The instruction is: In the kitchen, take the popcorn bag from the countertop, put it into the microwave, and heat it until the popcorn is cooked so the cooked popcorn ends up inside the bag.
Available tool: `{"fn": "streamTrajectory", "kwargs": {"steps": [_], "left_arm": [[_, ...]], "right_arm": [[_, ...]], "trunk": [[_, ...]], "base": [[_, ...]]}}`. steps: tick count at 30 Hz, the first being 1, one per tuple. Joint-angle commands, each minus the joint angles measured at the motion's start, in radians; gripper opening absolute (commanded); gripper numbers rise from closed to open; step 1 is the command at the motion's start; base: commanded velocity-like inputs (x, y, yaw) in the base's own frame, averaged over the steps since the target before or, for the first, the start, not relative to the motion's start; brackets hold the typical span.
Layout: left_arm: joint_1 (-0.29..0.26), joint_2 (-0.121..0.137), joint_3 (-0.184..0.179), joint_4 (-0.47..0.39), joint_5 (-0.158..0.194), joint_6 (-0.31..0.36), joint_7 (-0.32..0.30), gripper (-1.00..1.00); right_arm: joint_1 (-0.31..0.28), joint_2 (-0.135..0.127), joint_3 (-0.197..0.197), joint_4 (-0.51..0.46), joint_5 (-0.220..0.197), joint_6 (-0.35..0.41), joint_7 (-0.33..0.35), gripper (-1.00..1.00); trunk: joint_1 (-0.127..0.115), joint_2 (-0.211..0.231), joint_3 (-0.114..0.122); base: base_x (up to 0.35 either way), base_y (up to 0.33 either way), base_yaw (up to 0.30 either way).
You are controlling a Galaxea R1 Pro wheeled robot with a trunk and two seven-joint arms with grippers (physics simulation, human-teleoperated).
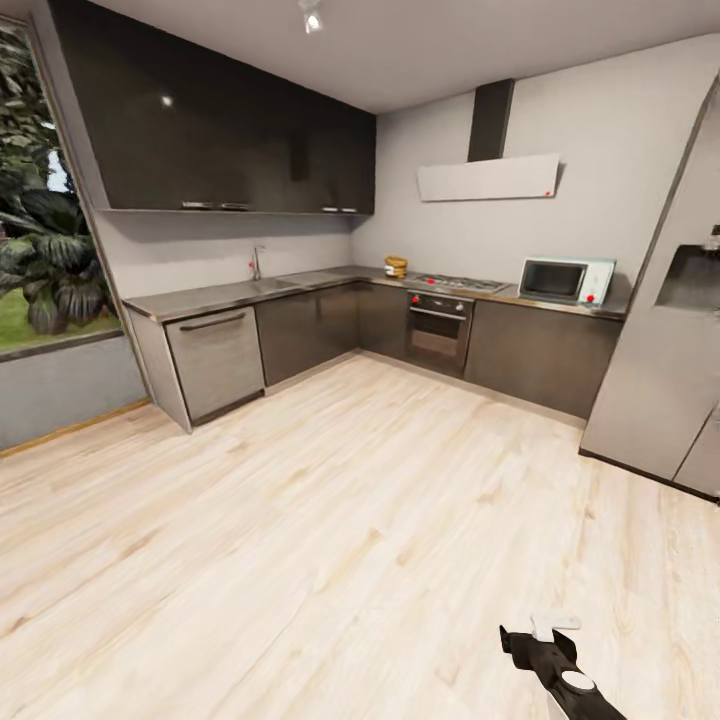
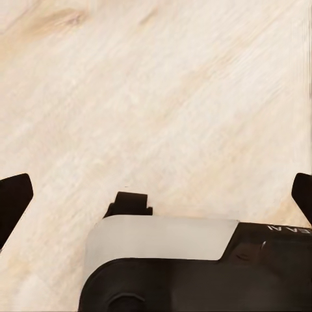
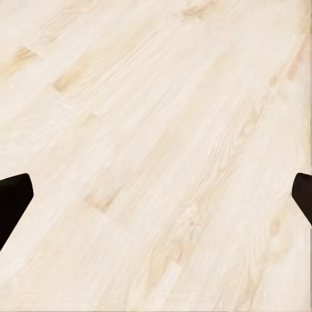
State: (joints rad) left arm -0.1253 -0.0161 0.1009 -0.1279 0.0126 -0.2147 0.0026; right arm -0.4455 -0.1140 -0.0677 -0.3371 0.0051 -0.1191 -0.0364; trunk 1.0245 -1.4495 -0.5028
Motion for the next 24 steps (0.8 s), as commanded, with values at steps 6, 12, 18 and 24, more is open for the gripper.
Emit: {"fn": "streamTrajectory", "kwargs": {"steps": [6, 12, 18, 24], "left_arm": [[0.001, 0.0, 0.005, 0.001, 0.001, -0.003, 0.0, 1.0], [0.001, 0.001, 0.005, 0.001, 0.002, -0.003, 0.0, 1.0], [0.001, 0.001, 0.007, 0.001, 0.003, -0.003, 0.0, 1.0], [-0.007, -0.001, 0.002, -0.001, 0.004, -0.003, 0.0, 1.0]], "right_arm": [[-0.001, 0.0, -0.003, 0.001, 0.001, -0.004, 0.001, 1.0], [-0.001, 0.0, -0.003, 0.002, 0.0, -0.004, 0.001, 1.0], [-0.001, 0.0, -0.003, 0.003, 0.0, -0.004, 0.001, 1.0], [-0.001, 0.0, -0.003, 0.003, 0.0, -0.004, 0.001, 1.0]], "trunk": [[0.001, 0.0, -0.009], [0.001, 0.0, -0.016], [0.001, 0.0, -0.023], [-0.003, 0.007, -0.026]], "base": [[0.343, -0.007, -0.194], [0.344, 0.0, -0.208], [0.211, 0.0, -0.225], [0.008, 0.0, -0.227]]}}
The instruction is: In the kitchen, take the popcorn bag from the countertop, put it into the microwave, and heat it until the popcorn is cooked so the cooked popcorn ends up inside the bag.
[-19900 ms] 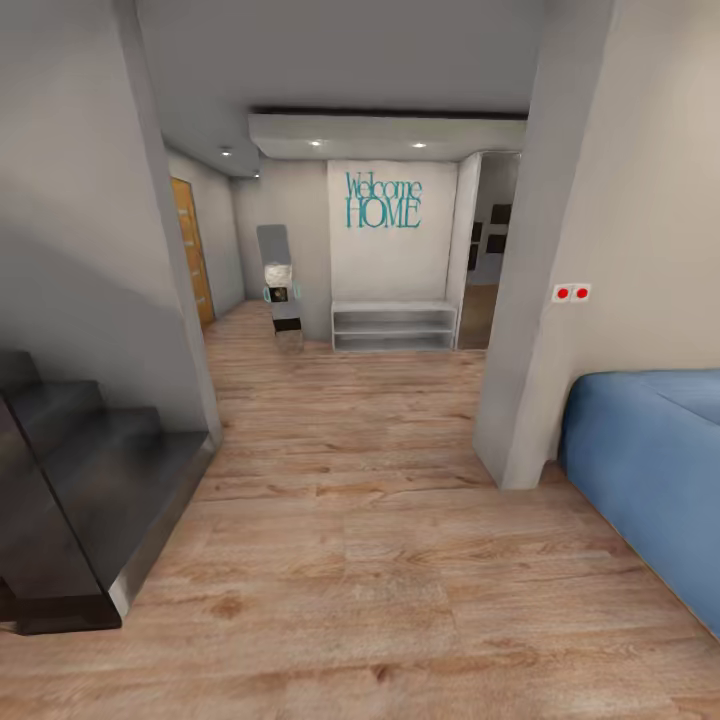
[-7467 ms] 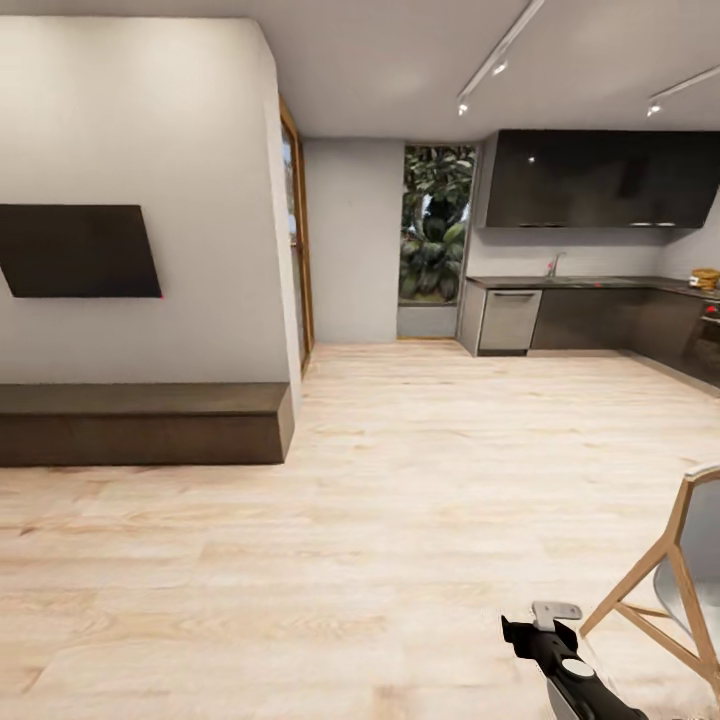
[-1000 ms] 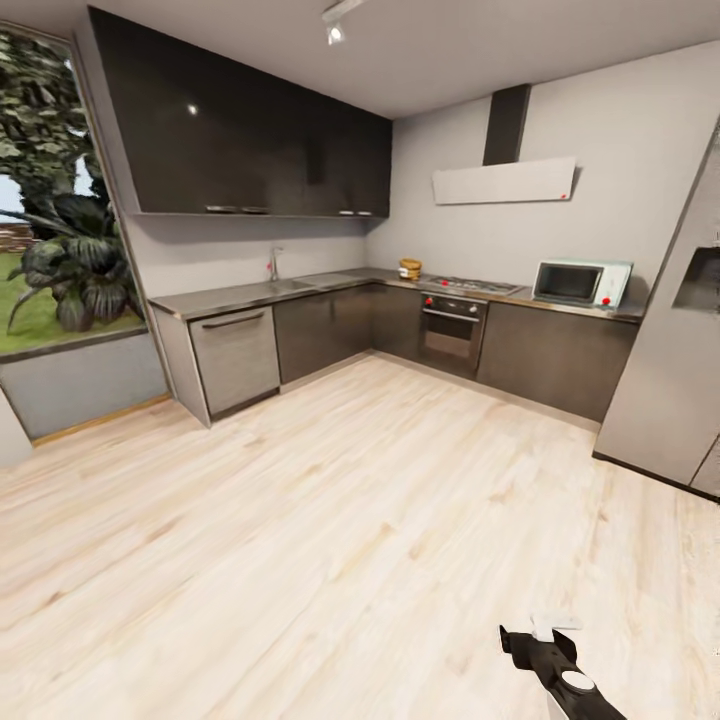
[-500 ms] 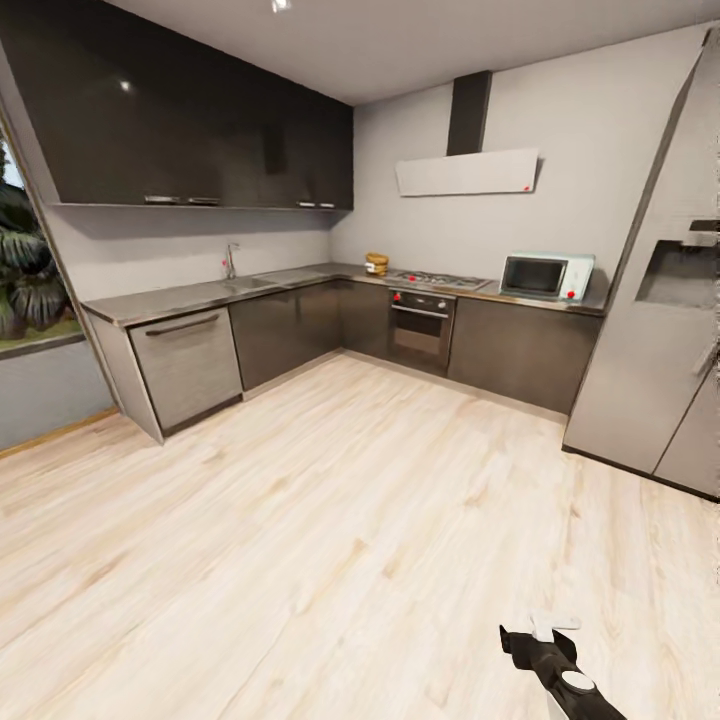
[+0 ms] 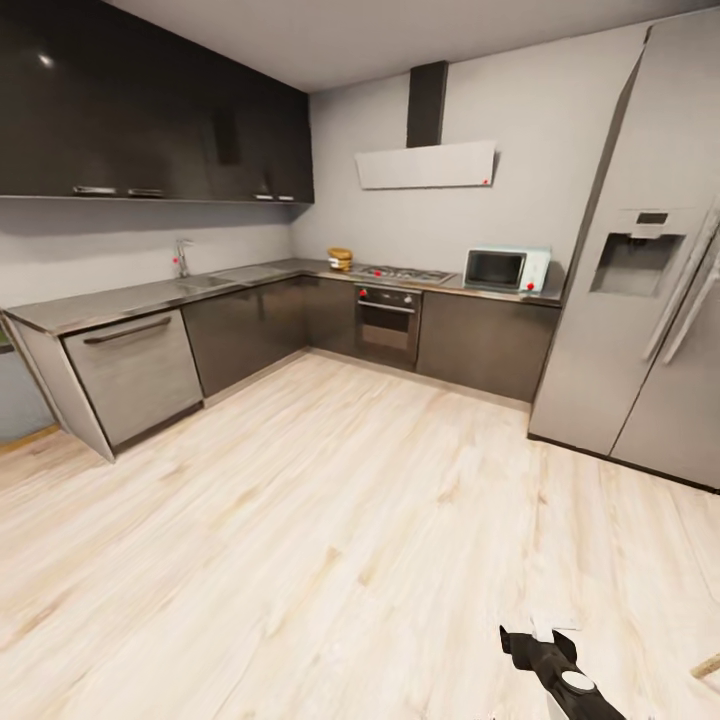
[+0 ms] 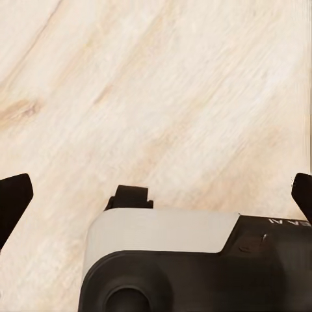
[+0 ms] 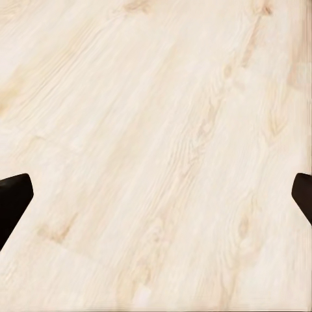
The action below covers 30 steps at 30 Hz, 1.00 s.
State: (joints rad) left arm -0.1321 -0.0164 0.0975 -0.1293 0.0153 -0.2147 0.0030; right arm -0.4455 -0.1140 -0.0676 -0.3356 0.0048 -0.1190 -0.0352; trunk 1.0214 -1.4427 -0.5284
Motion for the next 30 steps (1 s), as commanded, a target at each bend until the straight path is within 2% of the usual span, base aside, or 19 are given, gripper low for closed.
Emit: {"fn": "streamTrajectory", "kwargs": {"steps": [1, 7, 15, 30], "left_arm": [[-0.001, 0.0, 0.004, 0.001, 0.002, -0.003, 0.001, 1.0], [-0.001, 0.001, 0.005, 0.002, 0.007, -0.001, -0.001, 1.0], [-0.001, 0.001, 0.01, 0.003, 0.009, 0.0, -0.002, 1.0], [-0.001, 0.001, 0.01, 0.004, 0.009, 0.0, -0.001, 1.0]], "right_arm": [[-0.001, 0.0, -0.003, 0.001, 0.0, -0.004, 0.0, 1.0], [-0.001, 0.0, -0.003, 0.0, 0.0, -0.004, 0.0, 1.0], [-0.001, 0.0, -0.003, 0.0, 0.0, -0.004, 0.002, 1.0], [-0.001, 0.0, -0.003, 0.0, 0.001, -0.004, 0.003, 1.0]], "trunk": [[-0.004, 0.007, 0.001], [-0.004, 0.007, -0.006], [-0.004, 0.007, -0.014], [-0.004, 0.007, -0.015]], "base": [[0.001, 0.0, -0.227], [0.023, 0.0, -0.228], [0.312, 0.018, -0.225], [0.344, 0.033, -0.014]]}}
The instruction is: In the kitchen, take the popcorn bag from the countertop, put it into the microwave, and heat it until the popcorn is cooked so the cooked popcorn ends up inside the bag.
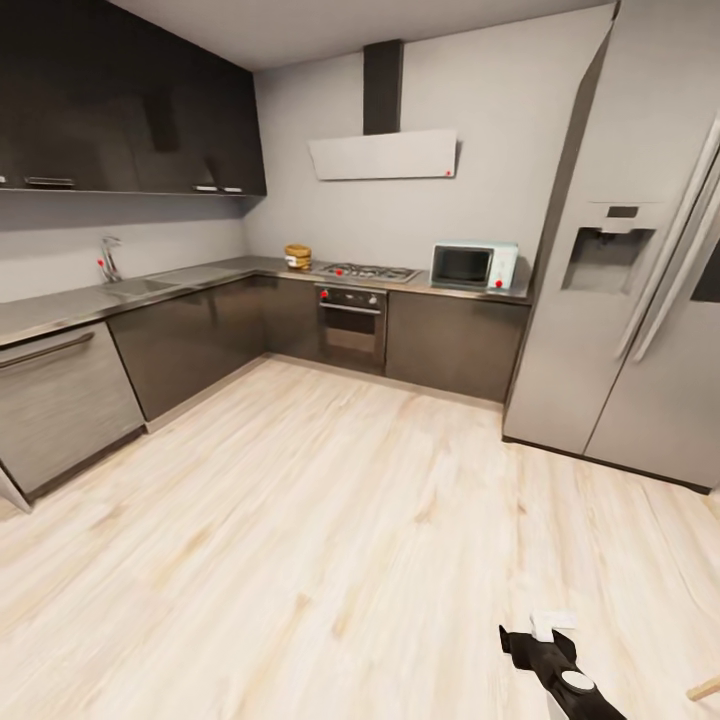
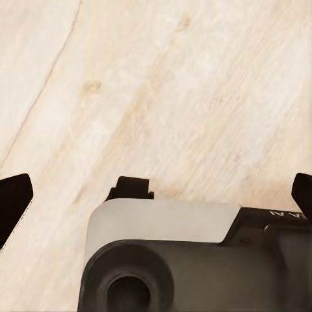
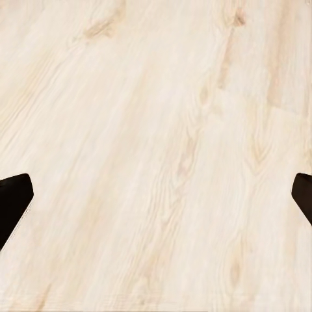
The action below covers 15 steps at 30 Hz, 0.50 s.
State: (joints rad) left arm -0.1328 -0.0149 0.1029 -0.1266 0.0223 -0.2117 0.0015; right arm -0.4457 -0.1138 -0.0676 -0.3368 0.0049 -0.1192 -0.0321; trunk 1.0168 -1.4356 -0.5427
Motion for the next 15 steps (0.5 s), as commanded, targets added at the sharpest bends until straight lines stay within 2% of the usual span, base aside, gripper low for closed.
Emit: {"fn": "streamTrajectory", "kwargs": {"steps": [1, 5, 12, 15], "left_arm": [[-0.001, 0.0, 0.005, 0.001, 0.002, -0.003, 0.0, 1.0], [-0.001, 0.0, 0.005, 0.001, 0.002, -0.003, 0.0, 1.0], [-0.002, 0.0, 0.005, 0.001, 0.002, -0.003, 0.001, 1.0], [-0.002, 0.0, 0.005, 0.001, 0.003, -0.003, 0.001, 1.0]], "right_arm": [[-0.001, 0.0, -0.003, 0.001, 0.0, -0.004, 0.0, 1.0], [-0.001, 0.0, -0.003, 0.001, 0.001, -0.004, 0.0, 1.0], [-0.001, 0.0, -0.003, 0.001, 0.0, -0.004, 0.0, 1.0], [-0.001, 0.0, -0.003, 0.001, 0.001, -0.004, 0.0, 1.0]], "trunk": [[0.001, 0.0, -0.001], [0.001, 0.0, 0.0], [0.001, 0.0, 0.007], [-0.011, 0.021, 0.017]], "base": [[0.345, 0.0, 0.0], [0.347, 0.0, -0.017], [0.347, -0.065, -0.145], [0.334, -0.167, -0.036]]}}
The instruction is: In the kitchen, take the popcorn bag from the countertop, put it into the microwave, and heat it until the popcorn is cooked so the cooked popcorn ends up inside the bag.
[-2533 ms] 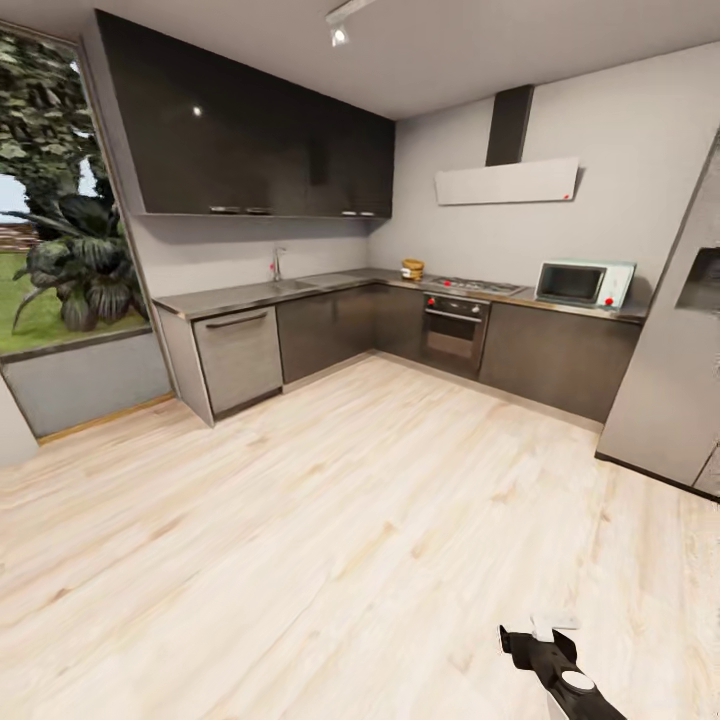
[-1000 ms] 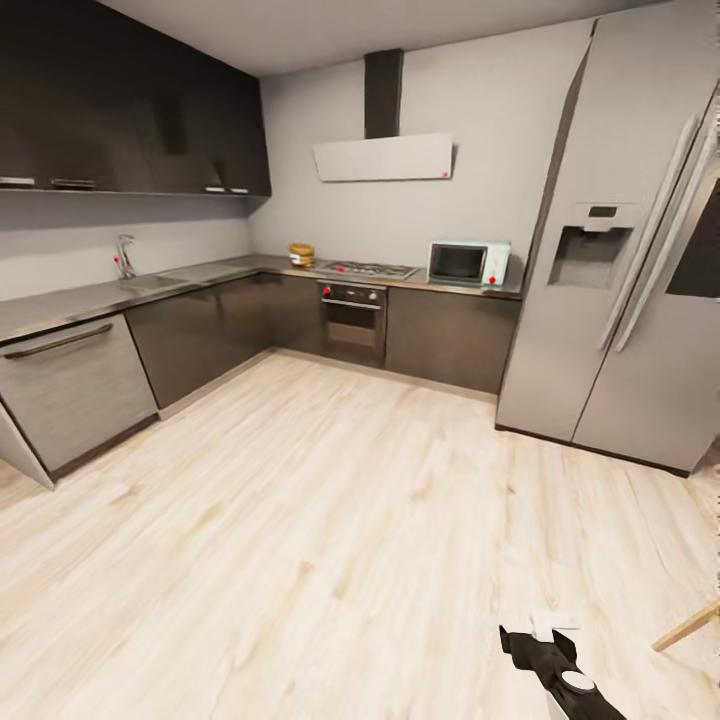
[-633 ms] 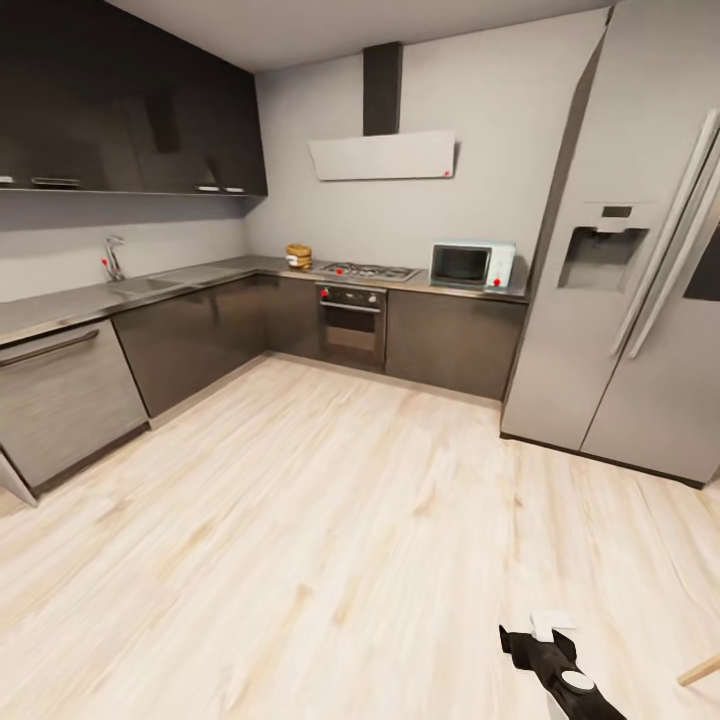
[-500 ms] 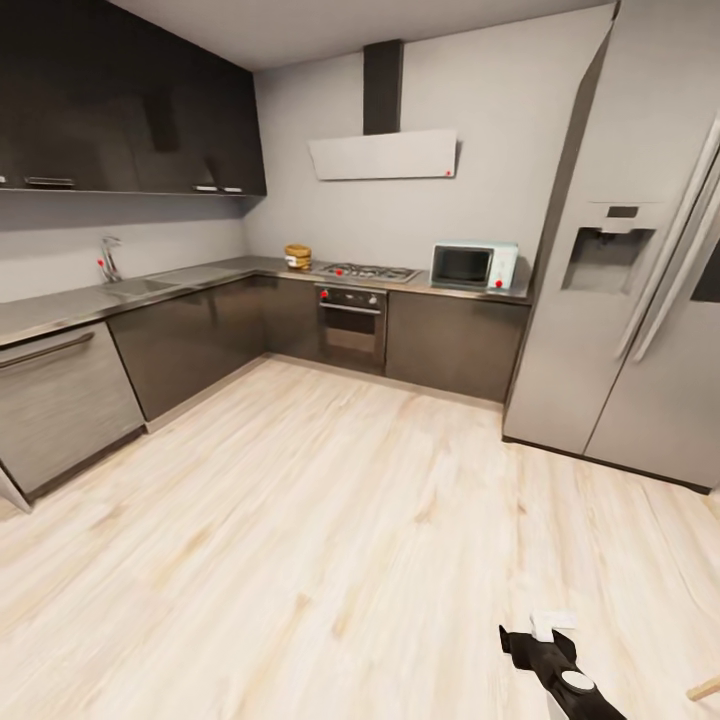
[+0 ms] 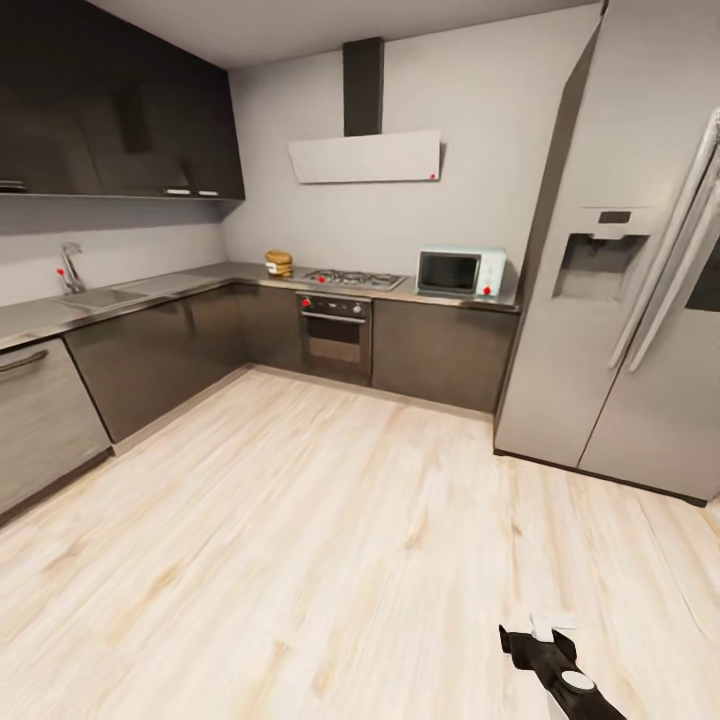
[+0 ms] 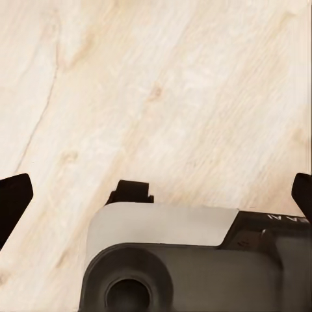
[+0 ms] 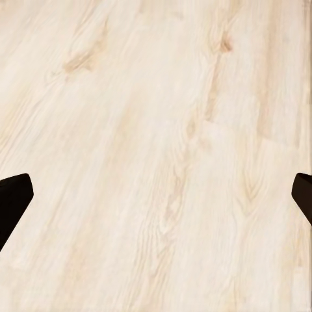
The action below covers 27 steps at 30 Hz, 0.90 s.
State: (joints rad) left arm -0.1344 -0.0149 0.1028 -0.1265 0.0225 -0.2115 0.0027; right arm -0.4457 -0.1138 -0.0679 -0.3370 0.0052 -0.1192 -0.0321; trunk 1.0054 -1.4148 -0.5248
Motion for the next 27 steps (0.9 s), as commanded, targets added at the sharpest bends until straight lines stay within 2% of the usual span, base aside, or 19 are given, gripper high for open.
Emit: {"fn": "streamTrajectory", "kwargs": {"steps": [1, 9, 17, 20, 27], "left_arm": [[-0.001, 0.0, 0.005, 0.001, 0.003, -0.003, 0.0, 1.0], [0.001, 0.0, 0.005, 0.001, 0.005, -0.003, 0.0, 1.0], [0.001, 0.0, 0.005, 0.001, 0.005, -0.004, 0.0, 1.0], [0.001, 0.001, 0.005, 0.0, 0.005, -0.003, 0.0, 1.0], [0.001, 0.001, 0.005, 0.0, 0.005, -0.003, -0.001, 1.0]], "right_arm": [[-0.001, 0.0, -0.003, 0.001, 0.001, -0.004, 0.0, 1.0], [-0.001, 0.0, -0.003, 0.0, 0.0, -0.004, 0.001, 1.0], [-0.001, 0.0, -0.003, 0.0, 0.0, -0.004, 0.001, 1.0], [-0.001, 0.0, -0.003, 0.0, 0.0, -0.004, 0.001, 1.0], [0.0, 0.0, -0.003, 0.0, -0.001, -0.004, 0.001, 1.0]], "trunk": [[0.0, 0.0, -0.001], [0.0, 0.0, -0.001], [0.0, 0.0, -0.001], [-0.011, 0.021, 0.009], [-0.011, 0.021, 0.009]], "base": [[0.324, -0.195, -0.011], [0.33, -0.137, -0.002], [0.346, -0.011, 0.0], [0.348, 0.0, 0.0], [0.348, 0.0, 0.0]]}}
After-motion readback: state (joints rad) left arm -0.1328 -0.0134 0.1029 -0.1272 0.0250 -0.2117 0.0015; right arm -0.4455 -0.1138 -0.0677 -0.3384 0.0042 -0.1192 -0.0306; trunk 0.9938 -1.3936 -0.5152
